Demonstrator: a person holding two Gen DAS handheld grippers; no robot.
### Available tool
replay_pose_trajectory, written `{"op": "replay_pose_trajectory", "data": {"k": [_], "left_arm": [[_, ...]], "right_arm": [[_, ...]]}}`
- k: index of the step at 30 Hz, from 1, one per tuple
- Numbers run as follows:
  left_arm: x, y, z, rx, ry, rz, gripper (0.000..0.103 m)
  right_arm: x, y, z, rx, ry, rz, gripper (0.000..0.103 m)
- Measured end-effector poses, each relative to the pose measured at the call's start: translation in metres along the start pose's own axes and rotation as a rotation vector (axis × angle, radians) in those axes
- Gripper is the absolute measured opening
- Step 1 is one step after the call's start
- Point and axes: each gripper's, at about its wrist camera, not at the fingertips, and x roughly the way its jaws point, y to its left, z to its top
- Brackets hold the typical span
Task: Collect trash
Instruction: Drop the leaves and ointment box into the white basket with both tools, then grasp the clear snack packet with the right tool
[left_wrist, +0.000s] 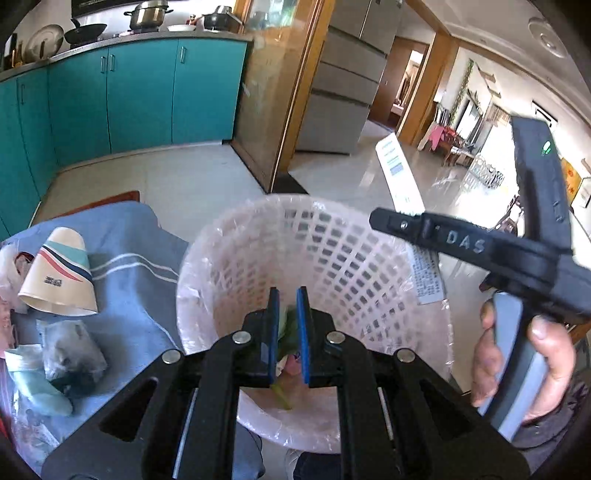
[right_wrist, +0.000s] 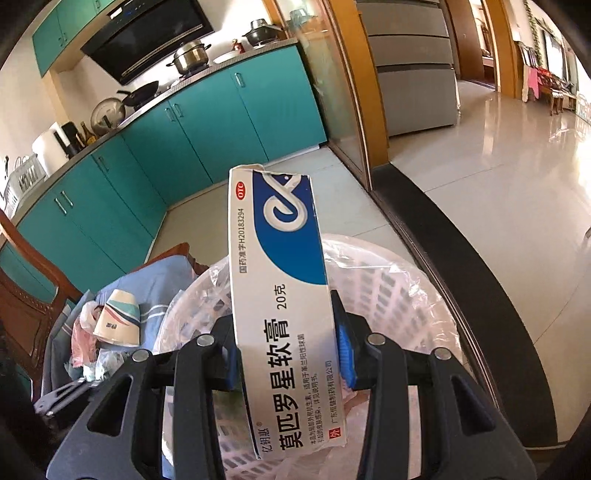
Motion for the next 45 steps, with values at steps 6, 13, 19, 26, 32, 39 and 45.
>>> {"op": "replay_pose_trajectory", "data": {"k": [6, 13, 19, 26, 32, 39, 45], "left_arm": [[-0.002, 0.011, -0.002, -0.025, 0.0, 0.034, 0.023], [-0.046, 0.046, -0.009, -0.079, -0.084, 0.202, 0.062], [-0.111, 0.113, -0.041, -0.152, -0.124, 0.484, 0.067], [-0.189, 0.217, -0.093, -0.38, -0.069, 0.735, 0.067], [-0.222, 0.236, -0.108, -0.459, -0.08, 0.761, 0.071], [-0.213, 0.245, -0.119, -0.536, -0.089, 0.675, 0.071], [-0.196, 0.253, -0.126, -0.571, -0.057, 0.644, 0.071]], "right_arm": [[0.005, 0.003, 0.003, -0.011, 0.026, 0.004, 0.042], [0.004, 0.012, 0.003, -0.021, 0.01, 0.007, 0.073], [0.005, 0.043, -0.004, -0.058, 0.024, 0.155, 0.074], [0.017, 0.175, -0.068, -0.45, 0.144, 0.411, 0.074], [0.03, 0.27, -0.14, -0.694, 0.235, 0.531, 0.074], [0.058, 0.31, -0.171, -0.832, 0.272, 0.462, 0.073], [0.064, 0.31, -0.18, -0.855, 0.325, 0.485, 0.045]]}}
